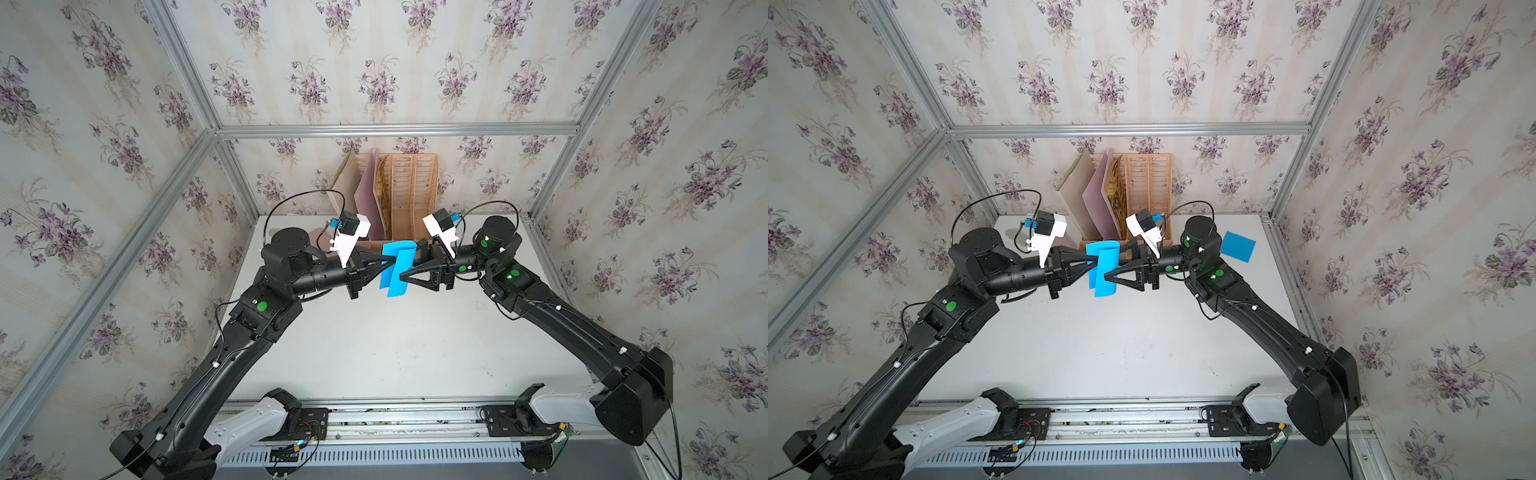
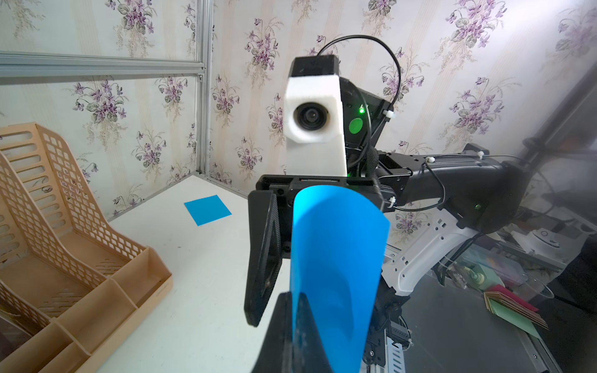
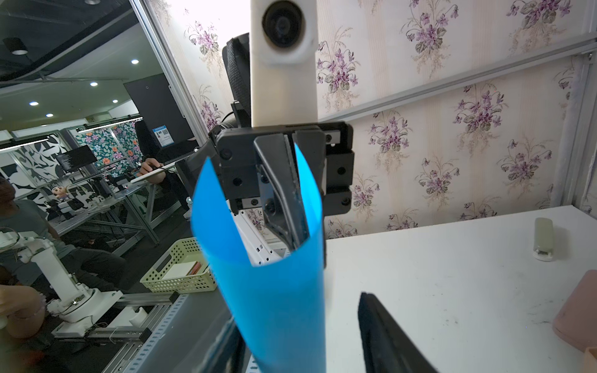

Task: Fold the square paper along the opposite sides
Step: Fold the paper.

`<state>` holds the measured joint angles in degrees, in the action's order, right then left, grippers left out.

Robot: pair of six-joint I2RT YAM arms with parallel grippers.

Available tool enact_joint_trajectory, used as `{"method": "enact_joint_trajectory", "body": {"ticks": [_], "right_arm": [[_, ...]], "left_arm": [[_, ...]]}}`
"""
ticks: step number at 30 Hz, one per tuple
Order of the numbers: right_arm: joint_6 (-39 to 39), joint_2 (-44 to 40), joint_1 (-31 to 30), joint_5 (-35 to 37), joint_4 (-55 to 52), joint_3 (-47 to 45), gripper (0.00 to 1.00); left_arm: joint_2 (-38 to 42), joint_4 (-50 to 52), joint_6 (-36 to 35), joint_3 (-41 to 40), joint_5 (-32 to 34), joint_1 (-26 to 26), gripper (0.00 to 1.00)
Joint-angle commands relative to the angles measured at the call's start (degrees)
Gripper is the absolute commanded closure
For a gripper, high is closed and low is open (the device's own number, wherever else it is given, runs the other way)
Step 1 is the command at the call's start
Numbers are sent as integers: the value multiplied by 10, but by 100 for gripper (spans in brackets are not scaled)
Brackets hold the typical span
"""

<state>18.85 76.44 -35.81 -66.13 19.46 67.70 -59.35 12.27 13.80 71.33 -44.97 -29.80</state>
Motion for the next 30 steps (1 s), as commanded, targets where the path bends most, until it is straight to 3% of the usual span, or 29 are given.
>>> {"method": "enact_joint_trajectory", "body": {"ticks": [1, 18, 30], "right_arm": [[-18, 2, -6, 5, -15, 9, 47], [-29, 13, -16, 9, -30, 16, 63], [-27, 13, -17, 10, -26, 18, 65]], "left_arm": [[-1, -16, 2, 0, -15, 0, 100], [-5, -8, -5, 0, -20, 0, 100], [-6, -7, -8, -7, -17, 1, 100]]}}
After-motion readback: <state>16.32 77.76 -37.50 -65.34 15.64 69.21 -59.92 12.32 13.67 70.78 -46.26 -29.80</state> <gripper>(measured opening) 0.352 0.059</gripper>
